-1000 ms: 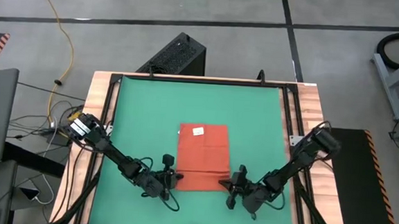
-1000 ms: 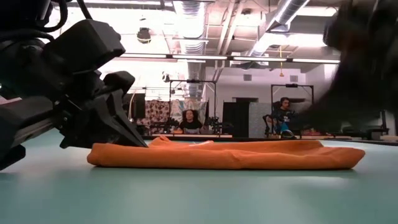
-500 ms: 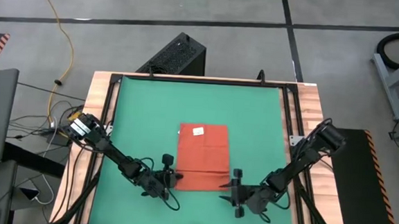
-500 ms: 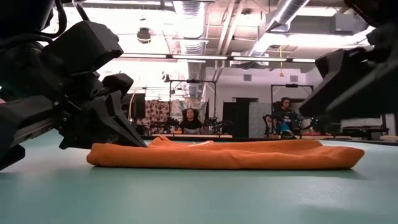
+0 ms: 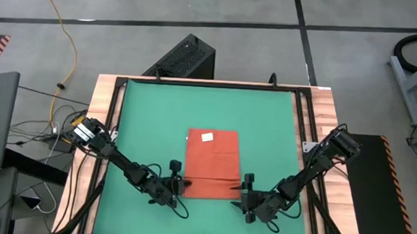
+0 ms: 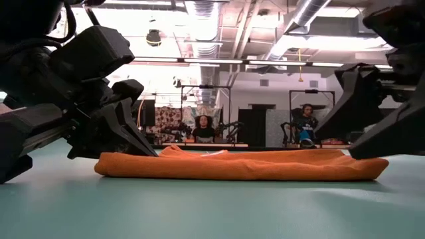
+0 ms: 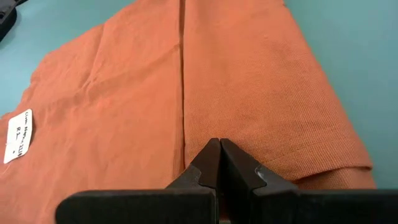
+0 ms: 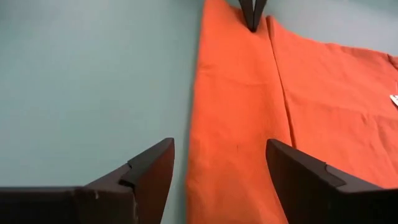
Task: Roll towel into tight, uniform cylinder
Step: Roll the orange table napkin
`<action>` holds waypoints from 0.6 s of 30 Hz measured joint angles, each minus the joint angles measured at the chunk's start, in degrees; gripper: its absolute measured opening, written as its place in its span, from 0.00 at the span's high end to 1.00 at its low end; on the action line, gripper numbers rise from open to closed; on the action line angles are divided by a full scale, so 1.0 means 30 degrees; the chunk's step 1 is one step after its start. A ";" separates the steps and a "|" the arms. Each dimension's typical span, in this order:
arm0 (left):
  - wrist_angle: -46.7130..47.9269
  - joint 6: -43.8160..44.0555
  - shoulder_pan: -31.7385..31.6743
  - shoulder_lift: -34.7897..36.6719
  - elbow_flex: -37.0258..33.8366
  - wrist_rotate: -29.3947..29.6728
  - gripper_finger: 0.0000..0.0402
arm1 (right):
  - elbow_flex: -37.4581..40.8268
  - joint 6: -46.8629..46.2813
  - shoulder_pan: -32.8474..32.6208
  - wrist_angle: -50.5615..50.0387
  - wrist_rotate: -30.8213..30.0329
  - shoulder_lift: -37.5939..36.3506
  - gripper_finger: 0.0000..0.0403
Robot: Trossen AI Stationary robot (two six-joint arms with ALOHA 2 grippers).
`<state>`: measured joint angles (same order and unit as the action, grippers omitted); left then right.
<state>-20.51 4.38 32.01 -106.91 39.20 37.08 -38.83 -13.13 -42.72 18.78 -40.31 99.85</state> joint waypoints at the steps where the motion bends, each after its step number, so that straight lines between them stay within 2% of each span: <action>1: 0.0011 0.0000 -0.0049 0.0000 0.0000 0.0000 1.00 | 0.0000 0.0007 0.0000 -0.0200 -0.0003 0.0000 0.32; 7: 0.0022 -0.0007 -0.0337 0.0000 -0.0007 -0.0383 1.00 | 0.0924 -0.0249 0.0291 0.0758 -0.0001 0.0410 0.32; 11: 0.0076 0.0171 -0.0373 0.0000 -0.0007 -0.0571 1.00 | 0.1332 -0.0444 0.0438 0.2210 -0.0233 0.1628 0.32; 18: 0.0168 0.0510 -0.0380 0.0000 -0.0007 -0.0816 1.00 | 0.1290 -0.2412 0.0663 0.2370 -0.0579 0.3541 0.32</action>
<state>-20.01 5.91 30.87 -106.91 39.18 34.63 -34.96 -20.36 -40.73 25.89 -42.04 110.48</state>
